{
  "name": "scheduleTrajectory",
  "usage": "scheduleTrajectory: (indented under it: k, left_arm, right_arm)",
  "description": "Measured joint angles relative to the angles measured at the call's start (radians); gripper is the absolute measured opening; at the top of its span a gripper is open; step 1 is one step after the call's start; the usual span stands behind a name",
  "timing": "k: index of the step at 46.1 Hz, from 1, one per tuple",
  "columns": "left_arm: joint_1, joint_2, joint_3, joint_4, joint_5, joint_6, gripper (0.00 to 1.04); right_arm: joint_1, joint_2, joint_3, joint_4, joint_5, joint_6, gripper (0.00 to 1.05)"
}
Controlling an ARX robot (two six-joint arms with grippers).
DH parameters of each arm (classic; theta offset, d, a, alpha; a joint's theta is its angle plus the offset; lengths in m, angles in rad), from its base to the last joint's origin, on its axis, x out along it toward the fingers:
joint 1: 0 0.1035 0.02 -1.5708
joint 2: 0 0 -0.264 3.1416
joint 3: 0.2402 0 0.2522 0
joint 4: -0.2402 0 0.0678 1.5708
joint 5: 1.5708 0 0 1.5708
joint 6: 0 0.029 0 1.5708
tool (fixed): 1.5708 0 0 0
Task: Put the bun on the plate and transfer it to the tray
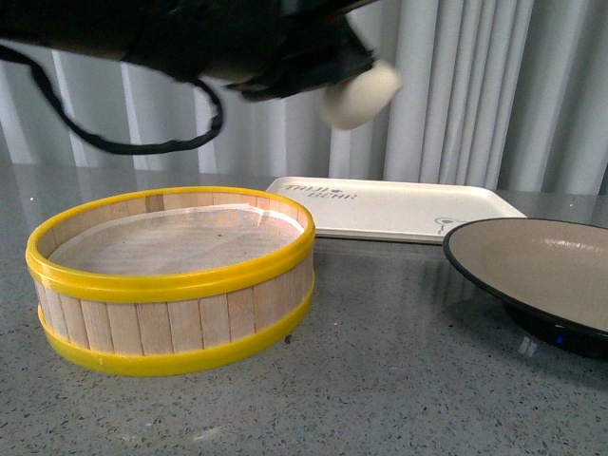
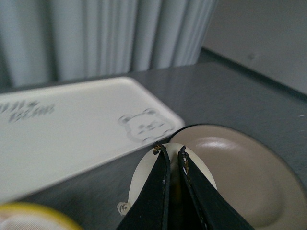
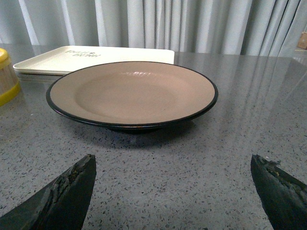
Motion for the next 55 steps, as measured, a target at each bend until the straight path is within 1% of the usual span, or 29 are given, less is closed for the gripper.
scheduleTrajectory:
  k: [3,5,13,16,19,23,33,39,53,55]
  left_arm:
    - [-0.049,0.028,0.018,0.039,0.042,0.000,0.04]
    - [-0.080,0.054,0.029,0.043,0.052,0.003,0.04]
    - [-0.171,0.161,0.069,0.033,0.034,0.037,0.04]
    - [-0.201,0.202,0.098,0.028,-0.002,0.069,0.04]
    - [-0.225,0.234,0.130,0.016,0.001,0.092,0.04]
    - [-0.238,0.255,0.160,0.005,-0.003,0.107,0.04]
    - [-0.269,0.324,0.248,-0.030,-0.069,0.212,0.04]
    - [-0.293,0.373,0.280,-0.048,-0.066,0.242,0.04]
    - [-0.292,0.450,0.349,-0.125,-0.081,0.248,0.04]
    - [-0.292,0.456,0.354,-0.134,-0.081,0.248,0.06]
  right_arm:
    - [0.000,0.000,0.000,0.000,0.000,0.000,0.96]
    - [0.000,0.000,0.000,0.000,0.000,0.000,0.96]
    - [0.000,0.000,0.000,0.000,0.000,0.000,0.96]
    - [0.000,0.000,0.000,0.000,0.000,0.000,0.96]
    - [0.000,0.000,0.000,0.000,0.000,0.000,0.96]
    - [0.000,0.000,0.000,0.000,0.000,0.000,0.96]
    - [0.000,0.000,0.000,0.000,0.000,0.000,0.96]
    - [0.000,0.000,0.000,0.000,0.000,0.000,0.96]
    - [0.000,0.000,0.000,0.000,0.000,0.000,0.96]
    - [0.000,0.000,0.000,0.000,0.000,0.000,0.96]
